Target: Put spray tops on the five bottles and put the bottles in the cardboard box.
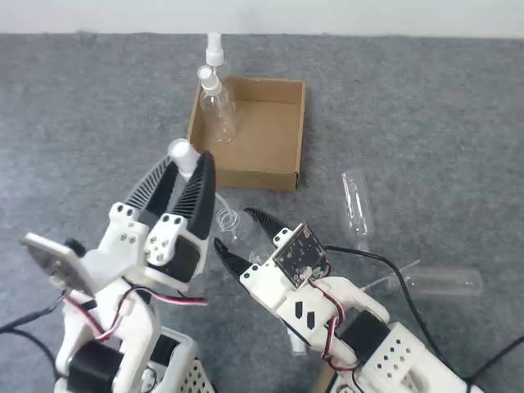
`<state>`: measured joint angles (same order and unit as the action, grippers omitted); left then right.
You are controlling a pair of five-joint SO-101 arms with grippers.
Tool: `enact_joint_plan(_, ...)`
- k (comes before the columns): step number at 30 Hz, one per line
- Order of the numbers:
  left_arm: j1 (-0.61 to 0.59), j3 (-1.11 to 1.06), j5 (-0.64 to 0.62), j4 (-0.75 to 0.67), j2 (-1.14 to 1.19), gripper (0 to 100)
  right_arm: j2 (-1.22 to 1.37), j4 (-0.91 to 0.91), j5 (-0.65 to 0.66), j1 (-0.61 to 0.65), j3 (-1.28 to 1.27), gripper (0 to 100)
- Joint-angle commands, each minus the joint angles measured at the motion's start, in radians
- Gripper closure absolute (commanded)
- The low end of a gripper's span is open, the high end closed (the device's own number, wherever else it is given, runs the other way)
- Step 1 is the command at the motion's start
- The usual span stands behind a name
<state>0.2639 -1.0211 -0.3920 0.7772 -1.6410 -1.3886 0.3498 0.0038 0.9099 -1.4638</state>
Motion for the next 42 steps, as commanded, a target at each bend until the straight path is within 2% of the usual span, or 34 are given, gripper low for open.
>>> enact_joint_plan(1, 0.009, 0.004, 0.025, -0.009, 0.002, 99, -0.024, -0.031, 0.018, 0.001, 0.017, 89.7)
enact_joint_plan(8, 0.015, 0.008, 0.026, -0.011, 0.003, 99, -0.024, -0.031, 0.018, -0.018, 0.02, 89.7)
enact_joint_plan(12, 0.015, -0.012, 0.072, 0.018, -0.002, 99, -0.024, -0.036, 0.018, -0.033, 0.021, 89.7)
enact_joint_plan(25, 0.017, -0.145, 0.044, 0.021, -0.005, 99, -0.024, -0.071, 0.018, -0.039, 0.014, 89.7)
enact_joint_plan(42, 0.048, -0.193, 0.044, 0.025, -0.005, 99, -0.024, -0.07, 0.018, -0.039, 0.014, 89.7)
